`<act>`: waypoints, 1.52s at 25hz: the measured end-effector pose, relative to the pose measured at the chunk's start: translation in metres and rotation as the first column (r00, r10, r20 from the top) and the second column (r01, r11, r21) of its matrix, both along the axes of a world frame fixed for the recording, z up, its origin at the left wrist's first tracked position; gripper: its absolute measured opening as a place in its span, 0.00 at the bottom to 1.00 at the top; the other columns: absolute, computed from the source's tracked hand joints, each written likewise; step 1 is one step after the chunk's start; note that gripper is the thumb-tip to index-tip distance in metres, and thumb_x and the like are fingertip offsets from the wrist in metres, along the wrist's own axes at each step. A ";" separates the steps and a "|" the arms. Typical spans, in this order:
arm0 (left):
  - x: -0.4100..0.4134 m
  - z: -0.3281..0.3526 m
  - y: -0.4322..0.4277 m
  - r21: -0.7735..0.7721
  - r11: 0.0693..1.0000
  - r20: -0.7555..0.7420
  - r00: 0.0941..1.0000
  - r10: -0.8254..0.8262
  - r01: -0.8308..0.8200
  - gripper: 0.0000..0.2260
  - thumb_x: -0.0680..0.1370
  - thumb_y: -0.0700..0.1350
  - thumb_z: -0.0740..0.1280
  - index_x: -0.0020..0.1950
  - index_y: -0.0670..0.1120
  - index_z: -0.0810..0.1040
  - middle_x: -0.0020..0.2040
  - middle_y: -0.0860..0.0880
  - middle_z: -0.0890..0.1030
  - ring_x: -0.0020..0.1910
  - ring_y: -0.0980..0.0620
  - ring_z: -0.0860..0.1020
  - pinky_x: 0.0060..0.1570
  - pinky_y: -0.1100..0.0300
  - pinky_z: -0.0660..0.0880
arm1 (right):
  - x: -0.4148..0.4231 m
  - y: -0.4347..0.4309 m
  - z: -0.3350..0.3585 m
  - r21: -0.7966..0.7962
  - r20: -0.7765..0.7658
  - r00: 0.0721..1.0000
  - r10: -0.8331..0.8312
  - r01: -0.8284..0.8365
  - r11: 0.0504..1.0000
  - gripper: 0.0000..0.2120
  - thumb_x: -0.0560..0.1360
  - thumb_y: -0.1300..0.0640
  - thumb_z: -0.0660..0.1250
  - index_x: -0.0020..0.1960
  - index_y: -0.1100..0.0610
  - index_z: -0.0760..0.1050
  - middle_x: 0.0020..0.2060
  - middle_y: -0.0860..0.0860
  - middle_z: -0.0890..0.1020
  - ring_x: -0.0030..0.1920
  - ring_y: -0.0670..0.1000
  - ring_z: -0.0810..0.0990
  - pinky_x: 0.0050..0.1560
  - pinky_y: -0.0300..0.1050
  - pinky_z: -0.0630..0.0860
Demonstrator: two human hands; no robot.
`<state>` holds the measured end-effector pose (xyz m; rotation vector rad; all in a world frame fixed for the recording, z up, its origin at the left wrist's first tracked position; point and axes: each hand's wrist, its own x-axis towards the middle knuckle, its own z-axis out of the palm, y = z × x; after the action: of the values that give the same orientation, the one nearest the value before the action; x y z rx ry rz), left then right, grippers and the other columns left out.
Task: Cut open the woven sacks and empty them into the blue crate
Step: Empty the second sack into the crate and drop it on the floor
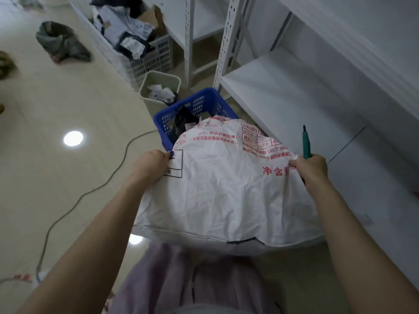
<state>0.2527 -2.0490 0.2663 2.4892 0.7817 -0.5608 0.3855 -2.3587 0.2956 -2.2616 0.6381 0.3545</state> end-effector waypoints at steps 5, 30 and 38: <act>-0.014 -0.001 0.049 -0.027 0.996 -0.008 0.997 -0.083 0.083 0.20 0.84 0.47 0.49 0.59 0.36 0.74 0.59 0.35 0.76 0.58 0.36 0.73 0.57 0.48 0.69 | -0.053 0.043 -0.015 0.064 -0.121 0.977 -0.173 0.182 0.981 0.24 0.73 0.59 0.70 0.66 0.65 0.68 0.54 0.57 0.78 0.52 0.57 0.78 0.48 0.47 0.73; 0.060 0.050 0.196 0.060 0.934 0.530 0.782 -0.329 0.352 0.20 0.82 0.51 0.56 0.39 0.40 0.78 0.41 0.35 0.81 0.43 0.35 0.77 0.36 0.53 0.65 | -0.073 0.190 0.064 0.379 0.048 0.857 -0.514 0.460 0.803 0.15 0.69 0.59 0.75 0.52 0.61 0.76 0.33 0.50 0.82 0.33 0.49 0.81 0.34 0.42 0.78; 0.023 0.060 0.211 -0.066 0.932 0.748 0.636 -0.191 0.357 0.21 0.80 0.49 0.57 0.26 0.50 0.61 0.21 0.49 0.66 0.23 0.47 0.66 0.29 0.55 0.59 | -0.126 0.205 0.067 0.449 0.177 0.698 -0.694 0.570 0.688 0.10 0.70 0.57 0.75 0.47 0.57 0.75 0.36 0.50 0.82 0.33 0.47 0.82 0.36 0.40 0.79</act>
<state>0.2752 -1.8381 0.3260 2.3286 0.0073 0.2867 0.2595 -2.1541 0.3629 -1.5487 1.0369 -0.2542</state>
